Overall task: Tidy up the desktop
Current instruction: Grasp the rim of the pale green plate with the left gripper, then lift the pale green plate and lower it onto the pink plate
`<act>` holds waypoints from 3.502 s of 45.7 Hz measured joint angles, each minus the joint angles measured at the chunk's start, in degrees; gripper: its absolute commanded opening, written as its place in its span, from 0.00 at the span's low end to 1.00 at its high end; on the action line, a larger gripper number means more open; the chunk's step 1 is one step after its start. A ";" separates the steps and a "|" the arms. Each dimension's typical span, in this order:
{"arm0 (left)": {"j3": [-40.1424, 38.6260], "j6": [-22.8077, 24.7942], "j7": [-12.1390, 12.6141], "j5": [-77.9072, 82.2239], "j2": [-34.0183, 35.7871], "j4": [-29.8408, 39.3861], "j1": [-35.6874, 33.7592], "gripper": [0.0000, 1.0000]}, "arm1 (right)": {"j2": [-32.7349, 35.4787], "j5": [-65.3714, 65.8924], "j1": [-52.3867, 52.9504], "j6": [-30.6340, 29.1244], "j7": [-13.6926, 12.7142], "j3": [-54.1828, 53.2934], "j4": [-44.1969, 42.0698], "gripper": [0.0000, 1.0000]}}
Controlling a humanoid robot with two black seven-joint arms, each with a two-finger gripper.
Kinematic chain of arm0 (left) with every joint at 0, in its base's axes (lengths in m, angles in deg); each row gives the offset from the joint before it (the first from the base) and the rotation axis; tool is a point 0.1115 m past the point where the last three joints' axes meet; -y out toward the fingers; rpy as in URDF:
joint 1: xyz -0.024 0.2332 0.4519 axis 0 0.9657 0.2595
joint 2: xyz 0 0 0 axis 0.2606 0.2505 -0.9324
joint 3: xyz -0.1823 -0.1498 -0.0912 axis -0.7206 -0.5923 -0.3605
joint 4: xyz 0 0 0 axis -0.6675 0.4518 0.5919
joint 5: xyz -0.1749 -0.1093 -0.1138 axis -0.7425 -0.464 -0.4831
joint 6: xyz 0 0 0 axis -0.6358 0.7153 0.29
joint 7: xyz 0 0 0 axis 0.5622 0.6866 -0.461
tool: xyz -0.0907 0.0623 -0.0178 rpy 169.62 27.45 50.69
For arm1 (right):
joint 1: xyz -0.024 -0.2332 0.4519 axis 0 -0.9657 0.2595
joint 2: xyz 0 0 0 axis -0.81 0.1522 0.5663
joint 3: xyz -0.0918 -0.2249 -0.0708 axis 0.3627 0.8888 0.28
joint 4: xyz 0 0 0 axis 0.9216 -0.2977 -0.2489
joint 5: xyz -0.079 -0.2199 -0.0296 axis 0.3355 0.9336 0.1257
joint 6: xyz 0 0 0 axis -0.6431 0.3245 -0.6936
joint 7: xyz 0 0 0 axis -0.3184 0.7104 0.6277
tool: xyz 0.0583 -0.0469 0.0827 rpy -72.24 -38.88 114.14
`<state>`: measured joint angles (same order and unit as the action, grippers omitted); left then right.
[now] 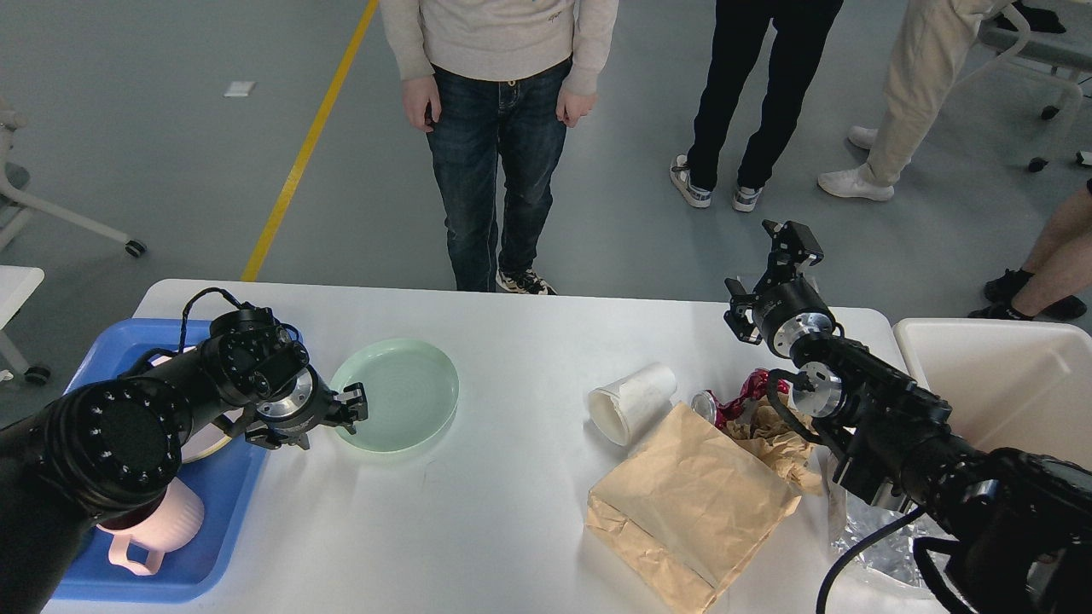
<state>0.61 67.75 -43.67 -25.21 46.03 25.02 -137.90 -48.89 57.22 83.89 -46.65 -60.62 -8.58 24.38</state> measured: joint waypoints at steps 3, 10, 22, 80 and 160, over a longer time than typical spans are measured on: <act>-0.05 0.06 0.00 0.00 0.00 0.00 0.13 0.58 | 0.00 0.00 0.00 0.00 0.00 0.00 0.00 1.00; -0.09 0.16 0.00 0.00 -0.03 0.00 0.32 0.54 | 0.00 0.00 0.00 0.00 0.00 0.00 0.00 1.00; -0.13 3.53 0.09 0.00 -0.09 0.00 0.41 0.35 | 0.00 0.00 0.00 0.00 0.00 0.00 0.00 1.00; -0.02 14.38 0.35 0.09 0.96 0.20 -1.69 0.00 | 0.00 0.00 0.00 0.00 0.00 0.00 -0.01 1.00; 0.74 18.14 0.19 0.25 22.51 -11.80 -6.37 0.00 | 0.00 0.00 0.00 0.00 0.00 0.00 -0.01 1.00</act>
<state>1.36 85.89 -43.49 -24.95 68.53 13.21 -144.27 -48.89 57.22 83.89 -46.65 -60.62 -8.58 24.37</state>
